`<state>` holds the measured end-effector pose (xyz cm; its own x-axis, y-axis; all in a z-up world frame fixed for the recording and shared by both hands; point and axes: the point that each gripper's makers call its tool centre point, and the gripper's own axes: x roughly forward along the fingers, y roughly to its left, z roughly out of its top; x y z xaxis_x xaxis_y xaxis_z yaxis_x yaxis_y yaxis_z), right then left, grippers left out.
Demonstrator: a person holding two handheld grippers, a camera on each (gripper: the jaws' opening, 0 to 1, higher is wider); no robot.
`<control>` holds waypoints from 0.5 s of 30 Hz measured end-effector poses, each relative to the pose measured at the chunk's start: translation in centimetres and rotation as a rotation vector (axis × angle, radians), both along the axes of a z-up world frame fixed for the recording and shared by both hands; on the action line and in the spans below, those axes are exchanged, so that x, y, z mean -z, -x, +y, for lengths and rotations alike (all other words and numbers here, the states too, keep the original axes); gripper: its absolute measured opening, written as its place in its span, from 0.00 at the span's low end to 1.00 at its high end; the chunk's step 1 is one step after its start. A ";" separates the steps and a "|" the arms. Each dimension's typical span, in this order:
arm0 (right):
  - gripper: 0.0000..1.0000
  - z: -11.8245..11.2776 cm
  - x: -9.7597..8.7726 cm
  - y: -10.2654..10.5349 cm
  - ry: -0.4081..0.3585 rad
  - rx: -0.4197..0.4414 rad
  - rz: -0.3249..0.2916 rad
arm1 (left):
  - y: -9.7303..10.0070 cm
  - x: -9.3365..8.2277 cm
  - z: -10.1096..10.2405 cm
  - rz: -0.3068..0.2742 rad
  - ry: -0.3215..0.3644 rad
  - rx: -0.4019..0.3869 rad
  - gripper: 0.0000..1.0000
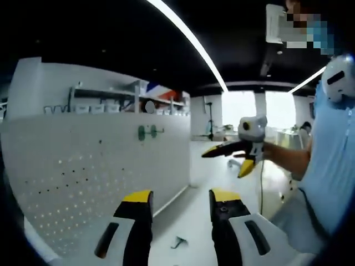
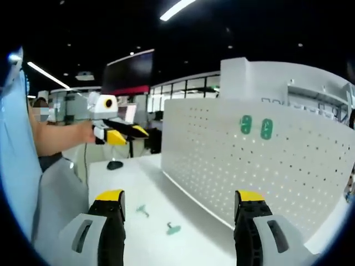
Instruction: Insert the hook assembly into the mounting plate slot until the hook locks in place.
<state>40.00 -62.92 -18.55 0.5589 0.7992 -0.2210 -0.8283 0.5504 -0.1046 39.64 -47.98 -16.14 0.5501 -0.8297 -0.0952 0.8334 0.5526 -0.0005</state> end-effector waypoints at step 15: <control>0.76 2.6 2.8 0.4 0.021 -0.081 0.060 | 1.7 1.4 1.5 0.020 -0.015 -0.052 0.41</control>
